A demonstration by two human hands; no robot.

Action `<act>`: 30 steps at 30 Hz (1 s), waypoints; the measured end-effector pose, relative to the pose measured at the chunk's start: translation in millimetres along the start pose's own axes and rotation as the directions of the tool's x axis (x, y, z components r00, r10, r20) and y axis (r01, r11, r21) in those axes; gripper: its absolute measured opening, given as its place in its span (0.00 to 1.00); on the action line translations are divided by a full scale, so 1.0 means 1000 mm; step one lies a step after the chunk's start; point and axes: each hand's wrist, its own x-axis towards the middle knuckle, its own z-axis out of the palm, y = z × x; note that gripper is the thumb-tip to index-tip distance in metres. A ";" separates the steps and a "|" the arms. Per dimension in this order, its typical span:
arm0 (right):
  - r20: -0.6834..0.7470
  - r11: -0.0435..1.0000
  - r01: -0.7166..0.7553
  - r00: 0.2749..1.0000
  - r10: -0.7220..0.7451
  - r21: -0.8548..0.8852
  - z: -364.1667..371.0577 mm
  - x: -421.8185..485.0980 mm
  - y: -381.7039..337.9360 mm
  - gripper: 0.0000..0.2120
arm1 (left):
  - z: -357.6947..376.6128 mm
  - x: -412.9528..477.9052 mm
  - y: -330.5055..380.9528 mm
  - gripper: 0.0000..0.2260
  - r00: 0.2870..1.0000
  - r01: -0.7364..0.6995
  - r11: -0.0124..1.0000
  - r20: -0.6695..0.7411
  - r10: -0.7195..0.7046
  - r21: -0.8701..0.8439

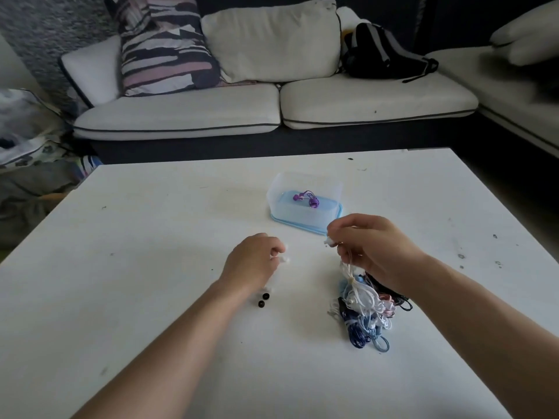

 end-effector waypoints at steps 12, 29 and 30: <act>0.010 0.998 -0.065 0.998 0.065 0.010 0.006 0.012 0.015 0.02 | 0.032 0.028 0.003 0.05 0.990 -0.114 0.916 -0.031 0.136 0.384; 0.006 0.973 -0.004 1.000 0.003 0.231 0.012 -0.059 0.001 0.12 | -0.064 -0.087 0.097 0.05 0.989 0.115 0.448 0.058 -0.138 -0.886; 0.009 0.968 -0.005 1.000 0.003 0.252 0.015 -0.060 0.002 0.12 | -0.064 -0.087 0.099 0.06 0.982 0.146 0.367 0.089 -0.169 -0.918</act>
